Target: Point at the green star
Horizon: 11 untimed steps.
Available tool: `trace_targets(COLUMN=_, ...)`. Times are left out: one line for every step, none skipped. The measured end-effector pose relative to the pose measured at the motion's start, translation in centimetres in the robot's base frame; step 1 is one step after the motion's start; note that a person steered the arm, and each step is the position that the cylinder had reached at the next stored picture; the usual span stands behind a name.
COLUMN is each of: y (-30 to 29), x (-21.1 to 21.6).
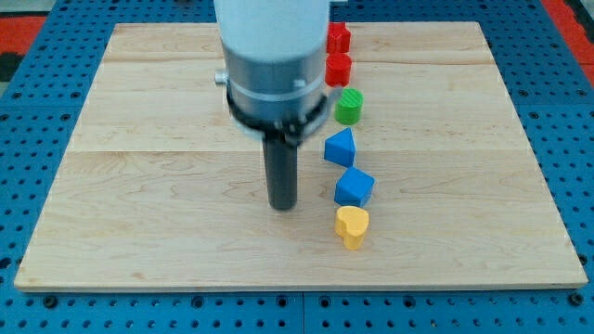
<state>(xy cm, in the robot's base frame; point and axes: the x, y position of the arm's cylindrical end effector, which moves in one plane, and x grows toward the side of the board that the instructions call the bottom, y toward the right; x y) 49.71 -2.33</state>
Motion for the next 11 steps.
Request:
trace_targets(y=0.0, x=-8.1)
trace_targets(y=0.1, x=-15.8)
trace_targets(y=0.3, x=-22.7)
trace_targets(y=1.6, x=-27.1)
trace_targets(y=1.5, x=-27.8)
trace_targets(y=-0.8, x=-28.4)
trace_targets(y=-3.9, x=-30.4)
trace_targets(y=-3.9, x=-30.5)
trace_targets(y=-3.6, x=-30.5)
trace_targets(y=-2.3, x=-30.4)
trace_targets(y=-0.6, x=-30.3)
